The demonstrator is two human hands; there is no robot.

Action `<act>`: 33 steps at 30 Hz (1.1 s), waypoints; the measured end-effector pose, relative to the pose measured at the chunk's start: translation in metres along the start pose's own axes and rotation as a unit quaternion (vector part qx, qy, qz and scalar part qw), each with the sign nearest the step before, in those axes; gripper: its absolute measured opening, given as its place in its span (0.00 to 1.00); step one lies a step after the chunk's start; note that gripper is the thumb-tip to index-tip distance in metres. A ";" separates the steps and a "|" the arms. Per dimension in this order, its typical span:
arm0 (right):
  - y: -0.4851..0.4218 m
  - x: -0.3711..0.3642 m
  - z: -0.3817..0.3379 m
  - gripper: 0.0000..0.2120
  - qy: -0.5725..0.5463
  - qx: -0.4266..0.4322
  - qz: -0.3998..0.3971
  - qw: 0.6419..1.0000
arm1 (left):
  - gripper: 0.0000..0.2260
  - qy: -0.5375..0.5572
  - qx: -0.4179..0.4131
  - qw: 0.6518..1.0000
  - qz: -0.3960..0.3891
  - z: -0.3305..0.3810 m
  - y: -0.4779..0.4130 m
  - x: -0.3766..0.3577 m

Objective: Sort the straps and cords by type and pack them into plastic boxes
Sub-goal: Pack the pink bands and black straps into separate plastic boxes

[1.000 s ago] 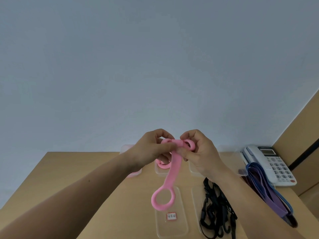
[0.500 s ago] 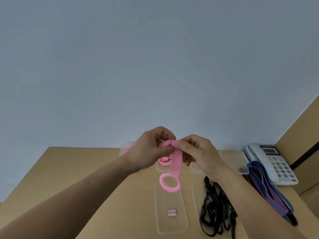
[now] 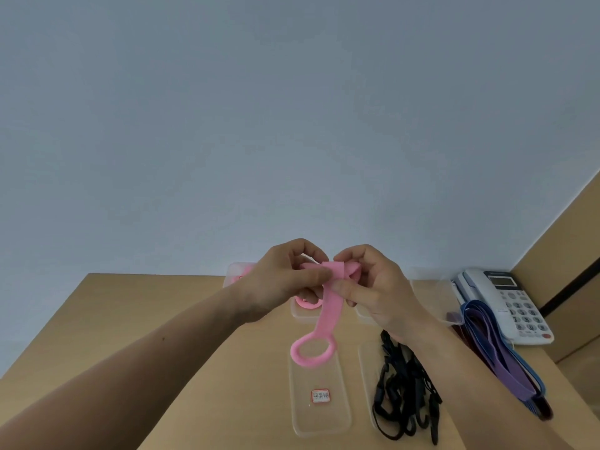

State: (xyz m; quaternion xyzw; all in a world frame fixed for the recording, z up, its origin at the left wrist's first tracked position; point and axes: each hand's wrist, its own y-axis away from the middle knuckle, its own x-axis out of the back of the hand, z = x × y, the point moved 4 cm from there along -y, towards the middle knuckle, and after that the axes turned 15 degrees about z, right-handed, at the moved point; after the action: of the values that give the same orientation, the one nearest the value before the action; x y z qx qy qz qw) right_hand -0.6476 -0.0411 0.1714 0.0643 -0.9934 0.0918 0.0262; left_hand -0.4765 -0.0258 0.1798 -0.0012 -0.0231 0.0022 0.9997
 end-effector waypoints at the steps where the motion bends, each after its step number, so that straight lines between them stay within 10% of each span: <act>1: 0.000 0.000 0.000 0.15 -0.002 0.000 -0.001 1.000 | 0.10 0.005 -0.004 1.000 0.006 0.000 0.000 0.000; 13: -0.003 0.008 -0.003 0.22 -0.038 -0.108 0.003 0.993 | 0.12 -0.014 -0.079 0.996 0.047 0.003 0.003 -0.010; 33: -0.005 -0.001 -0.003 0.17 -0.012 -0.015 0.009 1.000 | 0.14 -0.019 0.004 1.000 -0.005 0.003 -0.004 0.002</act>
State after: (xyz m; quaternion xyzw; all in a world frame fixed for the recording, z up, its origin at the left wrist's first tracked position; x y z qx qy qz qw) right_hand -0.6460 -0.0456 0.1755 0.0566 -0.9954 0.0766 0.0146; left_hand -0.4746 -0.0300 0.1830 0.0029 -0.0421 -0.0030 0.9991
